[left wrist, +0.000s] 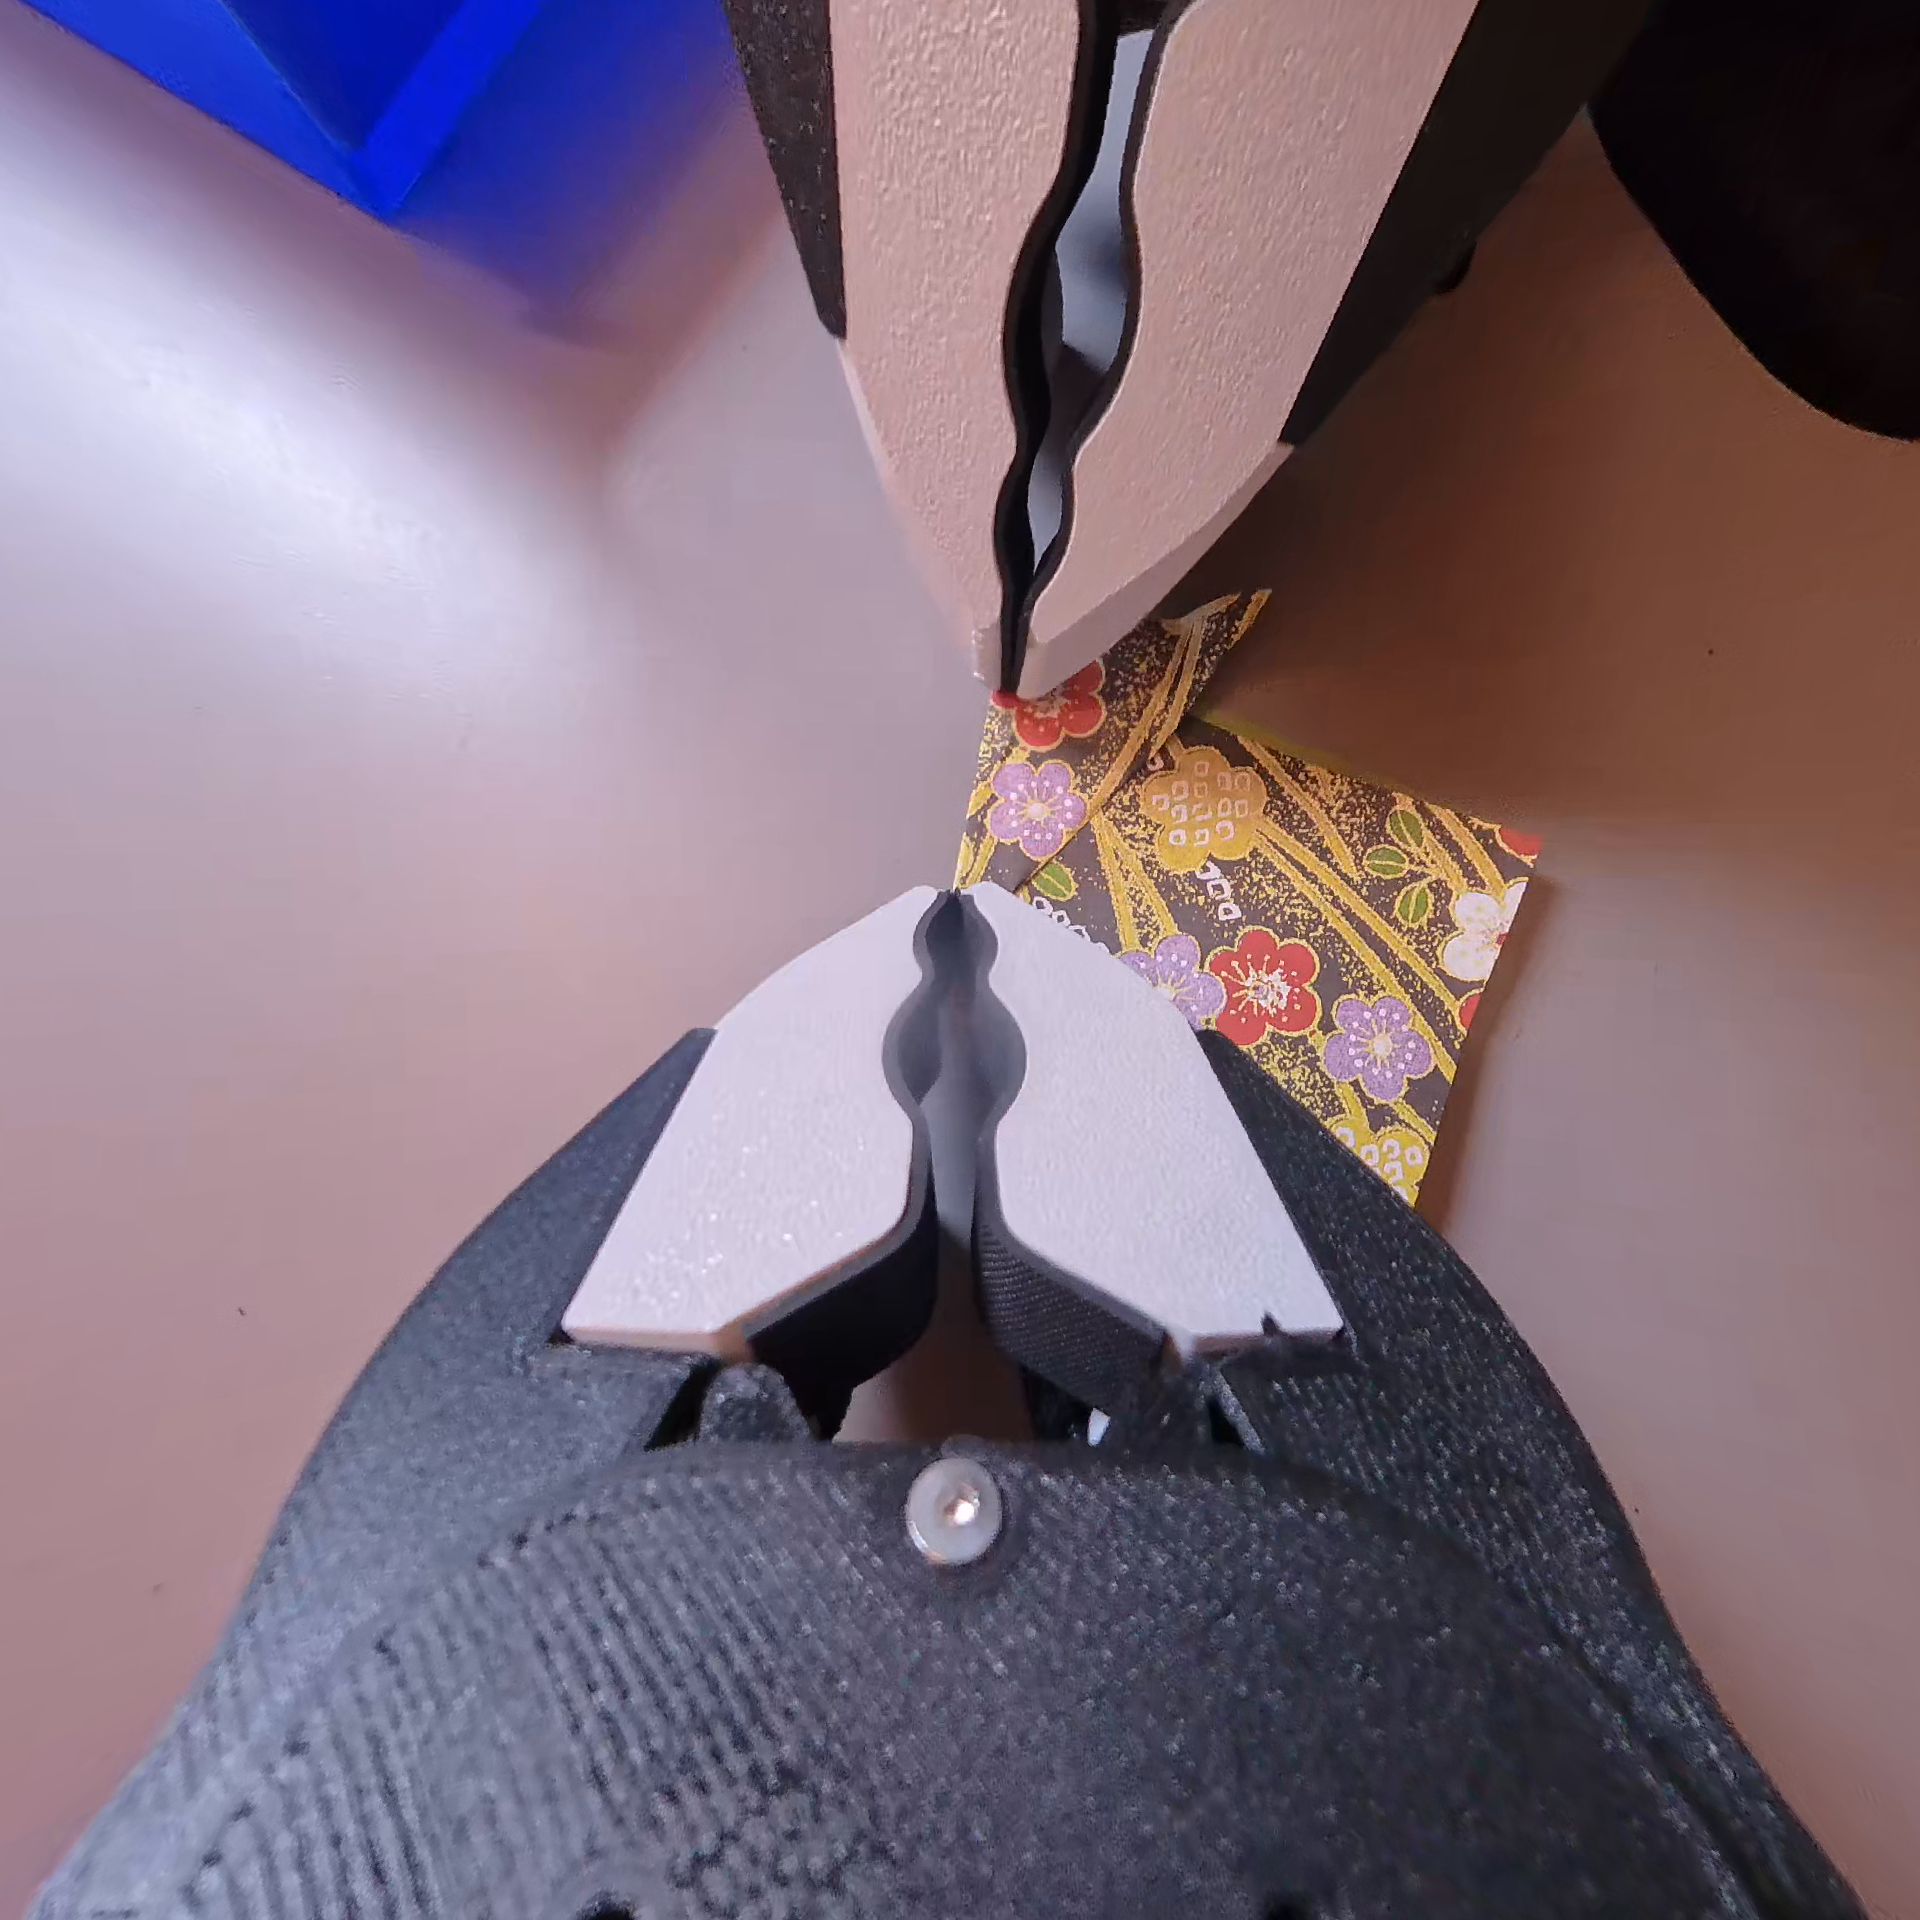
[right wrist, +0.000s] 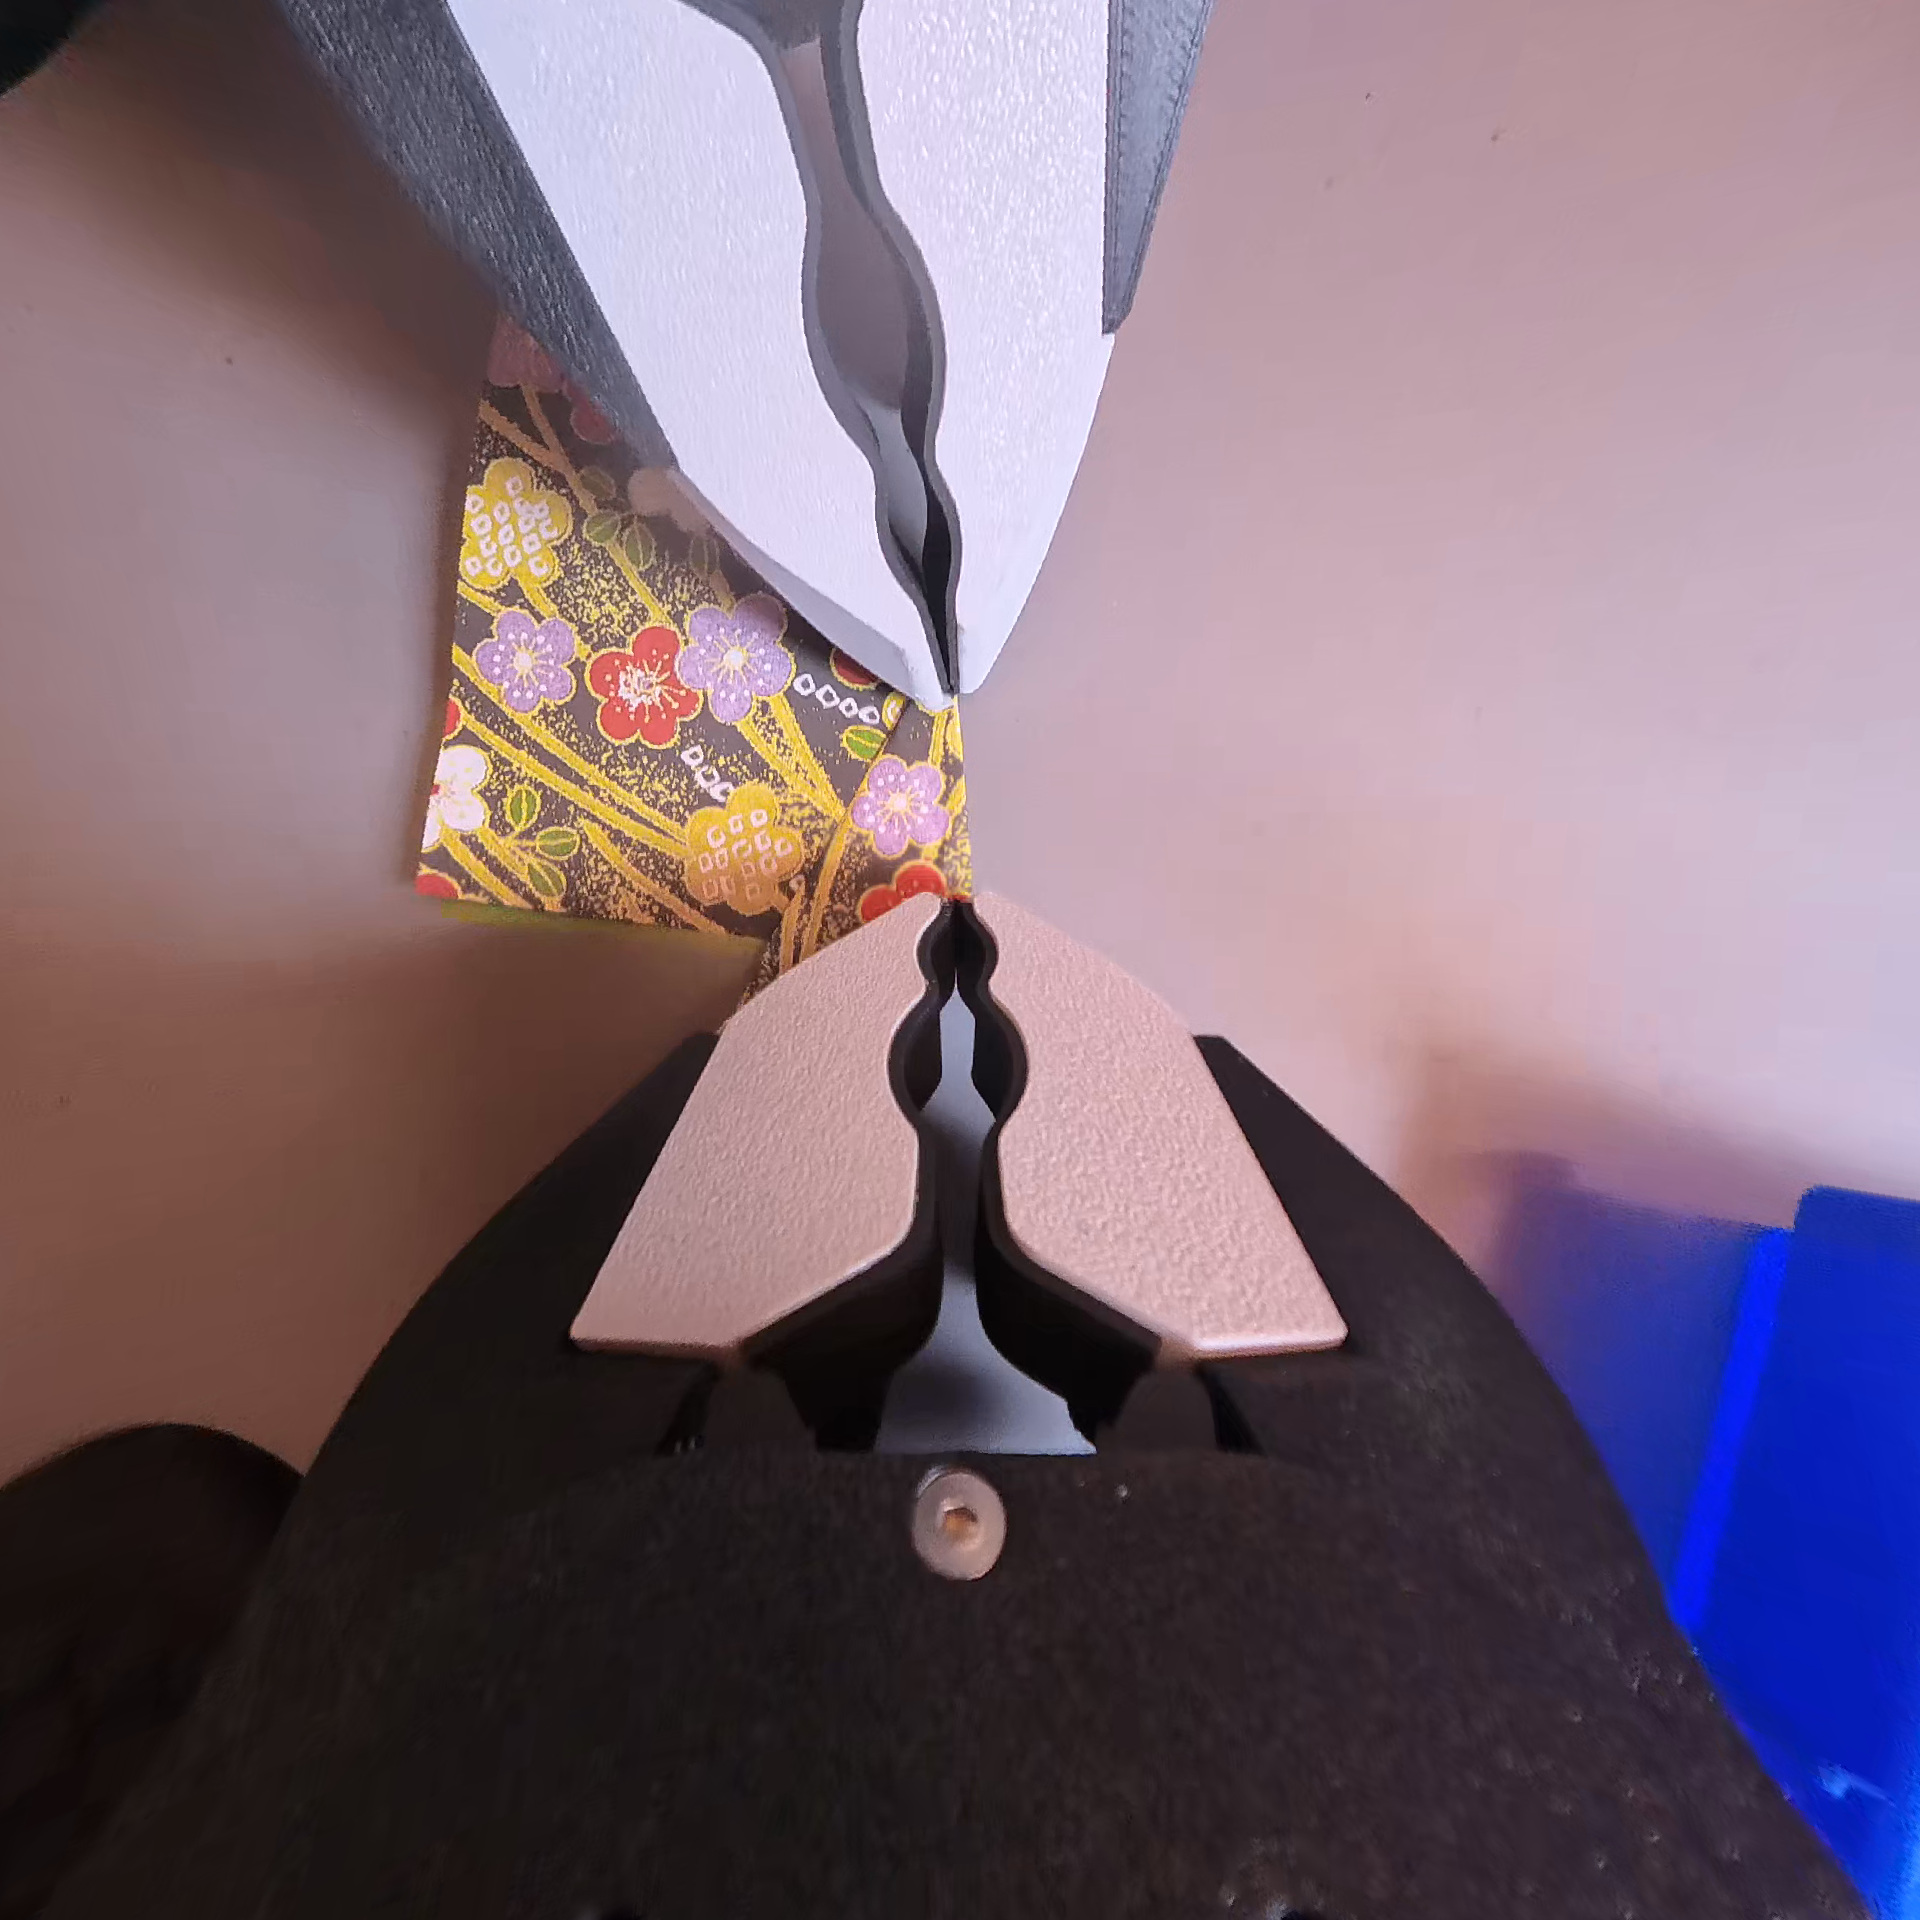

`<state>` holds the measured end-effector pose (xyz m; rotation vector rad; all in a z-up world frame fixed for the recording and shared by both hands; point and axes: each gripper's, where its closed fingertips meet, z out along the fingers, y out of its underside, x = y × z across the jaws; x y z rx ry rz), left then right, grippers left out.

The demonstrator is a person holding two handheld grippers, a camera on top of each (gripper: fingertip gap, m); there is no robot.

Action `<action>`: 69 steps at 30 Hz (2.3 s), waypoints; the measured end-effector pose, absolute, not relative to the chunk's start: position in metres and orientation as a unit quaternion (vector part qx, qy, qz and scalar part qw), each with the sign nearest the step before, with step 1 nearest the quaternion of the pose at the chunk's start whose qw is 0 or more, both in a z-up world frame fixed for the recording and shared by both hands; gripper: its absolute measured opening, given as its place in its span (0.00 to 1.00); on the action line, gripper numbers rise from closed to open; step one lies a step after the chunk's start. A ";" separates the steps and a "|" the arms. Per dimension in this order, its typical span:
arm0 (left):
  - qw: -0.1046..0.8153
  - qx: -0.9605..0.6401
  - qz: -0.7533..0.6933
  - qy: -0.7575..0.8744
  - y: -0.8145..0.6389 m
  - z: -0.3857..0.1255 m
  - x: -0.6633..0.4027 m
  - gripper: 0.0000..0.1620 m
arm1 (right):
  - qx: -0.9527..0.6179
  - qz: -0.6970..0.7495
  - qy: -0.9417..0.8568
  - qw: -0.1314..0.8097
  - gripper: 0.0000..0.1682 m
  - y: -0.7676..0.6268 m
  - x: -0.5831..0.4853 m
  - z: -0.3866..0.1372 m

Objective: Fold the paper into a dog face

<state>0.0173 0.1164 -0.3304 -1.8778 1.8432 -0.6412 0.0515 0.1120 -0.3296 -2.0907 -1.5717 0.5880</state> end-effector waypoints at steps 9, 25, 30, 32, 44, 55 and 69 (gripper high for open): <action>0.216 -0.678 -0.234 0.662 0.117 -0.330 0.018 0.01 | -0.769 0.216 -0.561 0.217 0.00 0.109 0.067 -0.330; 0.220 -0.669 -0.233 0.671 0.117 -0.330 0.018 0.00 | -0.699 0.208 -0.653 0.204 0.03 0.080 0.052 -0.328; 0.220 -0.673 -0.236 0.666 0.117 -0.330 0.018 0.00 | -0.669 0.168 -0.686 0.231 0.00 0.076 0.052 -0.329; 0.220 -0.673 -0.240 0.664 0.117 -0.330 0.018 0.00 | -0.668 0.175 -0.688 0.224 0.00 0.074 0.053 -0.329; 0.205 -0.560 -0.273 0.755 0.104 -0.330 0.027 0.00 | -0.705 0.228 -0.627 0.241 0.05 0.102 0.031 -0.315; 0.235 -0.671 -0.340 0.616 0.114 -0.289 -0.034 0.26 | -0.738 0.202 -0.598 0.239 0.03 0.090 0.033 -0.329; 0.202 -0.724 -0.194 0.630 0.096 -0.330 -0.095 0.08 | -0.774 0.197 -0.558 0.225 0.03 0.087 0.038 -0.329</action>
